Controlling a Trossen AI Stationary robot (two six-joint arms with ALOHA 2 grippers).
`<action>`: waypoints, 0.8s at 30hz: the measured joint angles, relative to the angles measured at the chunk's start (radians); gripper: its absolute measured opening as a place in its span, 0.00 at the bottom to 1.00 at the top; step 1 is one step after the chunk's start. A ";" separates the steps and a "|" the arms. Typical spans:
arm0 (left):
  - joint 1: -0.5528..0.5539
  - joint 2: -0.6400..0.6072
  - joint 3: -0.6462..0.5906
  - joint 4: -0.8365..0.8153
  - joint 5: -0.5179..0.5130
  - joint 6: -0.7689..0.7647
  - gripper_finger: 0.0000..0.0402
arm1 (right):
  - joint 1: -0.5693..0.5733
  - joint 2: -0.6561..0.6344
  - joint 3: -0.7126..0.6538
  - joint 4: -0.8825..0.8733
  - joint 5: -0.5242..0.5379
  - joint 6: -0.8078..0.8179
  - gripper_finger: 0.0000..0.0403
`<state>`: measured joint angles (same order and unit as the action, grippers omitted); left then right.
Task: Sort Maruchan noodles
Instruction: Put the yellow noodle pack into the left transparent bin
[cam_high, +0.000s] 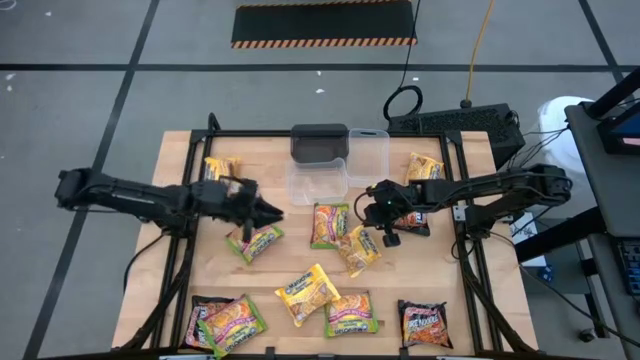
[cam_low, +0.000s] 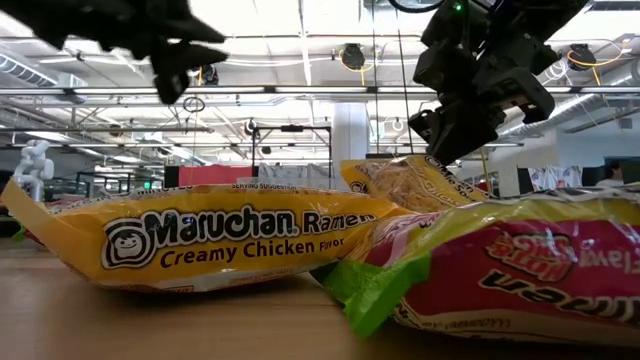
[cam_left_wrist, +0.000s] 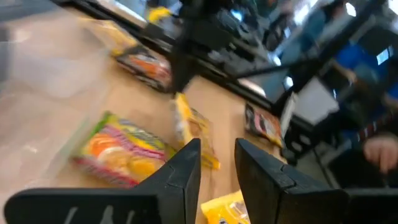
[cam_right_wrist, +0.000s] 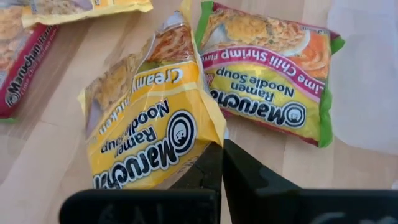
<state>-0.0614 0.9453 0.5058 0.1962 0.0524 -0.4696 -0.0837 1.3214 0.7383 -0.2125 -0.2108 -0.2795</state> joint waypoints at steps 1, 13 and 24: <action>-0.010 0.035 0.024 0.001 0.015 0.029 0.26 | 0.000 -0.004 0.000 0.004 0.000 -0.001 0.00; -0.128 0.442 0.251 0.004 -0.065 0.236 0.26 | 0.000 -0.115 0.000 -0.009 0.000 0.000 0.00; -0.181 0.692 0.341 0.183 -0.139 0.348 0.26 | 0.000 -0.132 0.000 -0.065 0.000 0.005 0.00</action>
<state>-0.2420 1.6376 0.8471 0.3796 -0.0864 -0.1213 -0.0834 1.1892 0.7380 -0.2772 -0.2111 -0.2745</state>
